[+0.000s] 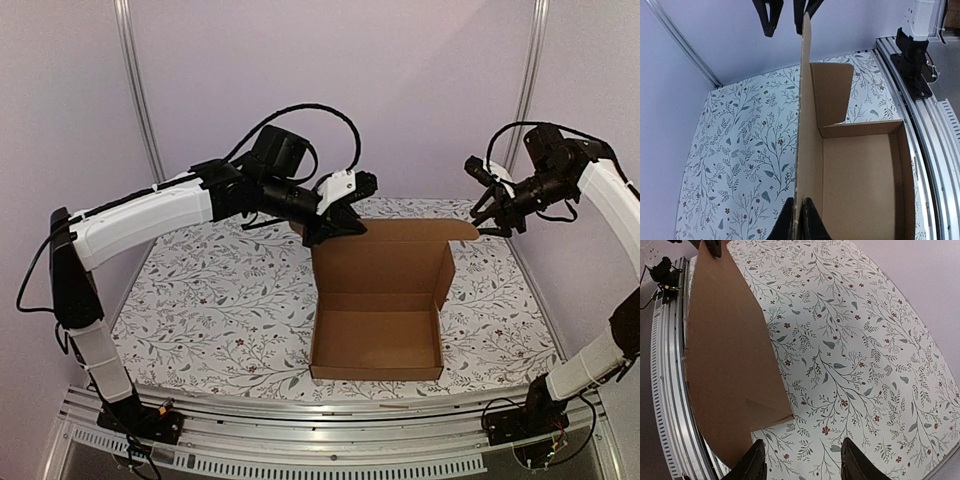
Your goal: Fold the paper box
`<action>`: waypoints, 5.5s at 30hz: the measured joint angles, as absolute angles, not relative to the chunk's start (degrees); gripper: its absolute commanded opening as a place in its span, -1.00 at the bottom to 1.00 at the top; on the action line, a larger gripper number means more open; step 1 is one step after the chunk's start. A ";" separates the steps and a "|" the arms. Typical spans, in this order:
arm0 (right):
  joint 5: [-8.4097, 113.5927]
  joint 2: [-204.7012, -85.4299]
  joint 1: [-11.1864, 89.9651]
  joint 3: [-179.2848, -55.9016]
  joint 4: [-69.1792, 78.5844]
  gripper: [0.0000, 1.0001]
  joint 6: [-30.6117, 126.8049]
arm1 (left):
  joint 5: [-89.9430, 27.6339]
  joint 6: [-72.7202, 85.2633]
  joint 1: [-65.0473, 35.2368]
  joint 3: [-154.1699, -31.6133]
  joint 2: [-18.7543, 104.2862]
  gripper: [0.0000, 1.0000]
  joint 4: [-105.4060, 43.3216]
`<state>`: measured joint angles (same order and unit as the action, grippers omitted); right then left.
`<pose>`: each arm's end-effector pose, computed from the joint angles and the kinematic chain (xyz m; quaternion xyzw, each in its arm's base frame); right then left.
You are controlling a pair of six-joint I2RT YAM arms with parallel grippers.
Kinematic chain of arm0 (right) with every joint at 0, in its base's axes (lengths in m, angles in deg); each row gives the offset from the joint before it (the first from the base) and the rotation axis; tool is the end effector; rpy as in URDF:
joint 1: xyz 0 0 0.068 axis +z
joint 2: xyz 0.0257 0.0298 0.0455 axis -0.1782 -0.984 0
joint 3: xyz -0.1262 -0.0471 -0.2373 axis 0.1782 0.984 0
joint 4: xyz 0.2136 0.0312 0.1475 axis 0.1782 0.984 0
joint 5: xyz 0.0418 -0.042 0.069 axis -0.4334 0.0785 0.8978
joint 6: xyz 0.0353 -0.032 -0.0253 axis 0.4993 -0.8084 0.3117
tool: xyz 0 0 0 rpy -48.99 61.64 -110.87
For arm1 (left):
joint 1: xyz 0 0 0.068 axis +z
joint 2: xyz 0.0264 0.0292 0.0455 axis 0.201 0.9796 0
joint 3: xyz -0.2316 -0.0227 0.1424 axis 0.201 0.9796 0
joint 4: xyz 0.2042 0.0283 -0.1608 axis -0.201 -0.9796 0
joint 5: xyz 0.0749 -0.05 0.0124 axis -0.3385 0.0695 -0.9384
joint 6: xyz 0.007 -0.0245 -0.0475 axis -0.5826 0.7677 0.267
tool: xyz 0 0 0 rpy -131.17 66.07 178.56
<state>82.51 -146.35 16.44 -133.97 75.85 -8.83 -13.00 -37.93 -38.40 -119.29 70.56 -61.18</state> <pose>0.2604 0.0499 0.3850 -0.5018 0.7736 0.2044 0.3285 0.2568 -0.3307 0.3534 0.6462 0.5693 -0.2687 0.4314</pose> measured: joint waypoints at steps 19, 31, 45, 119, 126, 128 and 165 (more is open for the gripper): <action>93.31 -144.08 21.16 -132.35 79.57 0.31 -21.83 | -11.49 -35.46 -38.38 -120.99 70.64 -1.00 -62.49; 98.05 -145.70 23.28 -132.22 79.72 0.40 -25.59 | -9.83 -34.17 -38.38 -122.26 72.13 -1.00 -63.14; 89.94 -145.37 23.54 -134.10 79.24 0.42 -29.63 | -9.90 -33.93 -38.12 -121.21 72.11 -1.00 -63.17; 90.77 -144.91 20.37 -132.96 80.81 0.33 -17.66 | -8.59 -32.27 -37.62 -132.36 77.70 0.07 -68.30; 87.65 -141.76 20.31 -134.34 80.84 0.38 -16.74 | -8.72 -34.91 -38.56 -143.22 84.96 -0.54 -74.93; 86.56 -140.15 20.17 -134.58 80.79 0.38 -16.39 | -8.54 -35.61 -38.82 -144.09 85.49 -0.84 -76.04; 81.77 -141.96 23.06 -131.41 80.79 0.47 -13.87 | -7.65 -36.92 -39.02 -131.88 77.51 -1.00 -71.03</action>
<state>81.77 -141.96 23.06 -131.41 80.79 -13.87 -7.65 -36.92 -39.02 -131.88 77.51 -71.03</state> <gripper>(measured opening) 0.715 0.020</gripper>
